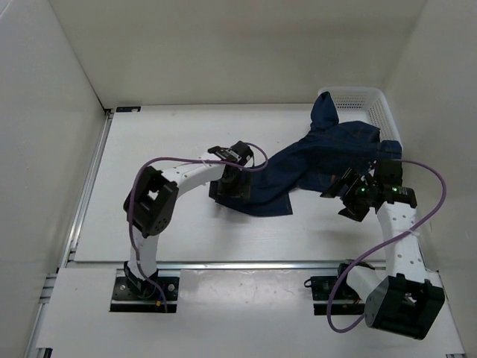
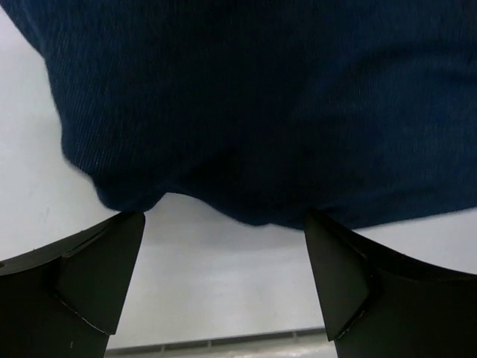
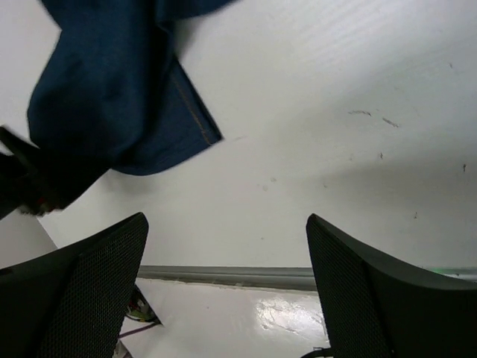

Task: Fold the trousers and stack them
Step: Flatten the trousers out

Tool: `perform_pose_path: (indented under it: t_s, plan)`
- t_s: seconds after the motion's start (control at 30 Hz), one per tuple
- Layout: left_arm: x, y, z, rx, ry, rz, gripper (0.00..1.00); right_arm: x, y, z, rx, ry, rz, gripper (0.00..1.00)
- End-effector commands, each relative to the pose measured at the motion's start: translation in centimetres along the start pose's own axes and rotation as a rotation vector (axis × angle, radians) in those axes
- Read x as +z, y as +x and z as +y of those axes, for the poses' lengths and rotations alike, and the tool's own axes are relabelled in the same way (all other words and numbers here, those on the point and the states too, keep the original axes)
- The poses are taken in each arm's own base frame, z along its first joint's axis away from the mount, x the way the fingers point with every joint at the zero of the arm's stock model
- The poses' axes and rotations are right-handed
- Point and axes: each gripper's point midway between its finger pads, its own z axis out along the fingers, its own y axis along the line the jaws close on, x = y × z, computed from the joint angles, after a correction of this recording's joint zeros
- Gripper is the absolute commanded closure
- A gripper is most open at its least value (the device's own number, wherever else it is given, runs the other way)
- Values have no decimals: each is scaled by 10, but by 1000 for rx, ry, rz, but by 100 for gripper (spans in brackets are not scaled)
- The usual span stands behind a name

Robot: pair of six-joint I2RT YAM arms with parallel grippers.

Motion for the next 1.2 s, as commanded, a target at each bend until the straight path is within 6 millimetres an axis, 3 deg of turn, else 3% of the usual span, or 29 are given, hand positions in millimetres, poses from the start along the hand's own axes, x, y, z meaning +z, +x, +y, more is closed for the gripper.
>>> perform_pose_path:
  t_s: [0.0,0.1,0.13,0.27,0.37,0.43,0.47,0.53,0.57,0.63,0.67,0.7,0.73,0.77,0.83,0.87,0.93,0.97,1.07,1.1,1.17]
  plan:
    - [-11,-38,-5,-47,-4,-112,0,-25,-22,31,-96,-99,-88,9]
    - [-13,-47,2,-51,-51,-155,0,-29,-24,30,-115,-83,-97,9]
    - [-22,-52,4,-65,-57,-191,0,-29,-24,30,-115,-83,-97,9]
    - [-37,-65,32,-119,-97,-242,0,-25,-17,30,-103,-106,-76,9]
    - [-34,-68,47,-146,-99,-224,0,-25,-16,31,-104,-117,-70,9]
    - [-32,-80,36,-117,-40,-224,0,-27,-16,32,-108,-120,-77,9]
    - [-21,-81,31,-98,-34,-196,0,-29,-16,33,-112,-124,-85,9]
    - [-20,-89,1,-31,50,-185,0,-29,-16,33,-112,-124,-85,9]
    - [-7,-86,-7,-8,63,-152,0,-29,-16,33,-112,-124,-85,9]
    - [-5,-88,-23,4,112,-138,0,-29,-13,32,-113,-125,-87,9]
    - [-6,-86,-25,6,127,-129,7,-31,-15,31,-117,-118,-103,9]
    - [-9,-87,-30,7,148,-129,27,-33,-16,30,-122,-111,-120,9]
    - [-21,-91,-38,41,198,-141,74,-33,-16,30,-122,-111,-120,9]
    - [-33,-96,-36,45,217,-149,90,-33,-17,29,-121,-102,-125,9]
    - [-83,-116,-30,48,236,-251,90,-28,-13,24,-113,-93,-109,9]
    - [-120,-140,-24,38,247,-348,90,-28,-15,25,-117,-98,-118,9]
    - [-192,-160,-10,18,255,-503,90,-27,-20,27,-123,-104,-130,9]
    - [-247,-182,-1,8,266,-643,90,-27,-20,28,-111,-105,-130,9]
    - [-330,-189,20,-23,296,-791,90,-25,-31,26,-115,-80,-161,9]
    - [-385,-194,33,-45,340,-920,90,-25,-34,28,-104,-80,-159,9]
    - [-429,-184,45,-72,402,-1009,90,-25,-38,30,-106,-83,-166,7]
